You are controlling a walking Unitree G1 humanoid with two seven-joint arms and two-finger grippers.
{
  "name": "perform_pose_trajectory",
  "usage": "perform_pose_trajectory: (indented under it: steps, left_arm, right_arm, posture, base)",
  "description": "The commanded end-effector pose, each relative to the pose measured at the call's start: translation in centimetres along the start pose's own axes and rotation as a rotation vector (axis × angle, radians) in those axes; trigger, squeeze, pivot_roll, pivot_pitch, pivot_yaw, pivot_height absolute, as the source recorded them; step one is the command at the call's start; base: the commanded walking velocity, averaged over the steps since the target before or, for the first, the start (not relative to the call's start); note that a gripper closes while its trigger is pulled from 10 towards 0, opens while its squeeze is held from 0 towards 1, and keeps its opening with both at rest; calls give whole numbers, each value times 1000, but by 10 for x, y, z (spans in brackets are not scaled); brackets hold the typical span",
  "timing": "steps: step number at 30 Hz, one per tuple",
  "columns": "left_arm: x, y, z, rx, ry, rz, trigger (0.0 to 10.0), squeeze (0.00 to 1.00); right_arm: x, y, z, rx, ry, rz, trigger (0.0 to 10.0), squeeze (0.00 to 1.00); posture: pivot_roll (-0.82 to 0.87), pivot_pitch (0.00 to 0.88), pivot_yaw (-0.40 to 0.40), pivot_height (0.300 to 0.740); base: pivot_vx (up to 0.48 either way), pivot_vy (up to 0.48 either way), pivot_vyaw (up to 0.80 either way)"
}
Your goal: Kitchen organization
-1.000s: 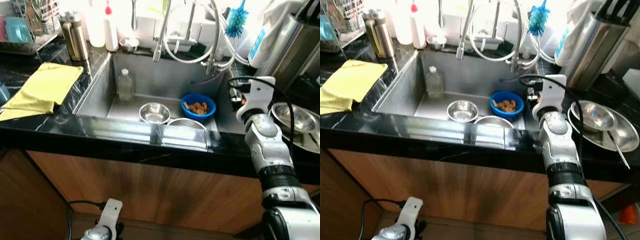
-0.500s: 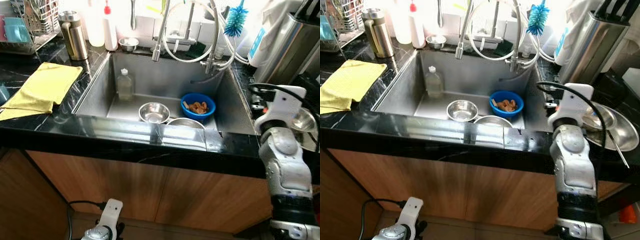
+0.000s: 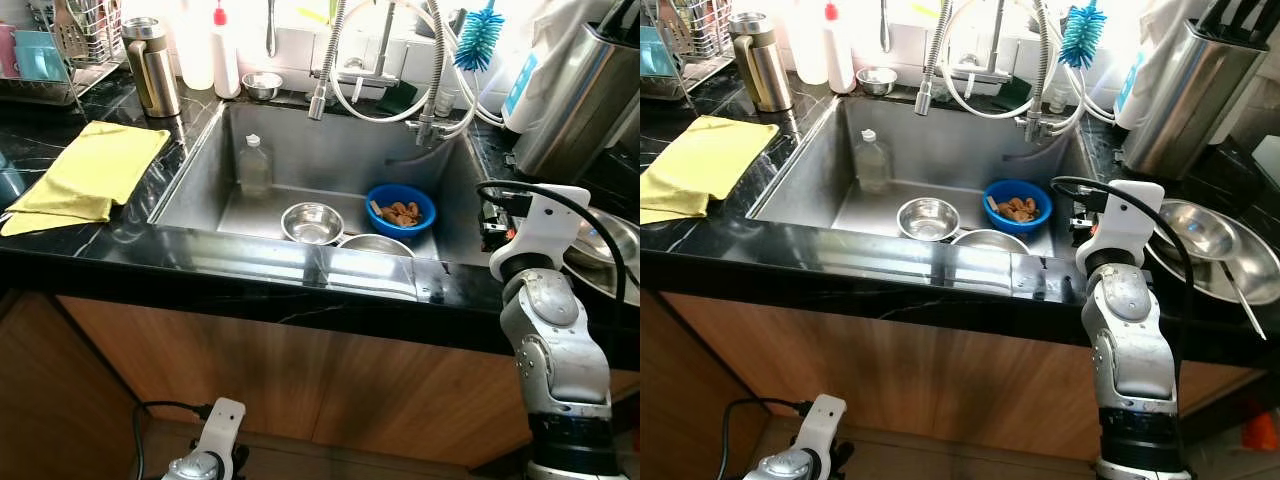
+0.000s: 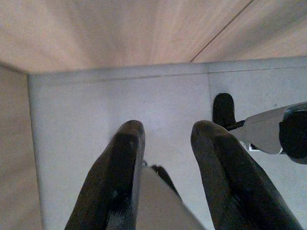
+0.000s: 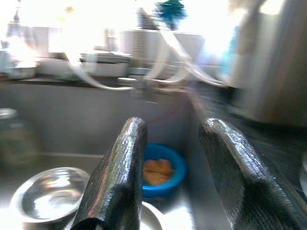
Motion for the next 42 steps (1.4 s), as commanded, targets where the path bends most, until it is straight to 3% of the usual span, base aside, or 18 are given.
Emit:
perform_pose_trajectory:
  steps: [1, 16, 25, 29, 42]
  left_arm:
    - [-5, -8, -1, 21, -11, 1, 10000, 0]
    - [-1, -7, -1, 19, 8, 2, 10000, 0]
    - [2, -10, -2, 26, 19, 8, 10000, 0]
    - [4, -10, -2, 27, 32, 14, 10000, 0]
    - [8, -7, -2, 23, 44, 22, 10000, 0]
  right_arm:
    - [7, 13, -1, -47, 40, -14, 10000, 0]
    - [14, 9, -3, -39, 94, -17, 10000, 0]
    - [8, 6, -4, -28, 74, -6, 10000, 0]
    - [5, 5, -3, -22, 50, 34, 10000, 0]
    - [3, 0, -6, -5, 54, 9, 10000, 0]
  posture:
    - [194, 66, -111, 732]
    - [199, 71, -106, 732]
    - [199, 74, -99, 732]
    - [200, 73, -96, 732]
    - [200, 73, -94, 732]
  base:
    - [0, 0, 800]
    - [0, 0, 800]
    - [0, 0, 787]
    - [0, 0, 119]
    - [19, 0, 0]
Point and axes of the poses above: a point about 5 cm out from each wrist's last joint towards the gripper, its own z axis pointing out of the wrist towards the gripper, its own y axis along the axis of the wrist's last joint, x = y × z, the point moved 2 cm from there along z, pointing out of the wrist towards the gripper, and after that the axes turned 11 degrees about z, right-handed, at the moved point
